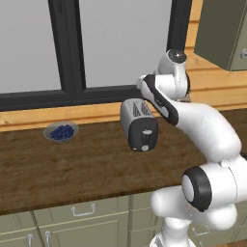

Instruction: Start the toaster. Once the lever pops up, take the bread to the plate on the dining counter.

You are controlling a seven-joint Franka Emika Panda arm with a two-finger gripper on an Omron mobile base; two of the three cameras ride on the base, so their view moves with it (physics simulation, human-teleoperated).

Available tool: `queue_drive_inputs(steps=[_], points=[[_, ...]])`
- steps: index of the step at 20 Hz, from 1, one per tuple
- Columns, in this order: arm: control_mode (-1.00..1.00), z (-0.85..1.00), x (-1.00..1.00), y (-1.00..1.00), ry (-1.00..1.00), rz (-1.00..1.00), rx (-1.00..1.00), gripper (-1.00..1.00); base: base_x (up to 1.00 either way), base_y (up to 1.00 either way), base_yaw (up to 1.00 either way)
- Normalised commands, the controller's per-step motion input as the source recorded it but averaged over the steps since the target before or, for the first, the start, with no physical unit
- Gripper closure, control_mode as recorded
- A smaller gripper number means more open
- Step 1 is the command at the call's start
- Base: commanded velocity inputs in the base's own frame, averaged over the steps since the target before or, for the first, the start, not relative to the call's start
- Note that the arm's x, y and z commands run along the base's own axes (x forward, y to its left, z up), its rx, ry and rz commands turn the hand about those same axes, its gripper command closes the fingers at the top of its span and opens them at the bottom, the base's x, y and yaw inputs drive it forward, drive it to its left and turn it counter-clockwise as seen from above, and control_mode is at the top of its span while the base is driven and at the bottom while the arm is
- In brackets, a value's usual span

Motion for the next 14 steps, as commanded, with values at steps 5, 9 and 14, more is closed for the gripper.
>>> queue_drive_inputs(steps=[5, 9, 14], points=[[-1.00, 0.46, -1.00, 0.00, 0.04, -0.02, 0.00, 1.00, 0.00, 0.00, 0.00], [-1.00, 0.34, -0.99, -0.05, 0.07, 0.00, 0.00, 1.00, 0.00, 0.00, 0.00], [-1.00, 0.02, -0.83, -0.09, 0.03, 0.00, 0.00, 1.00, 0.00, 0.00, 0.00]])
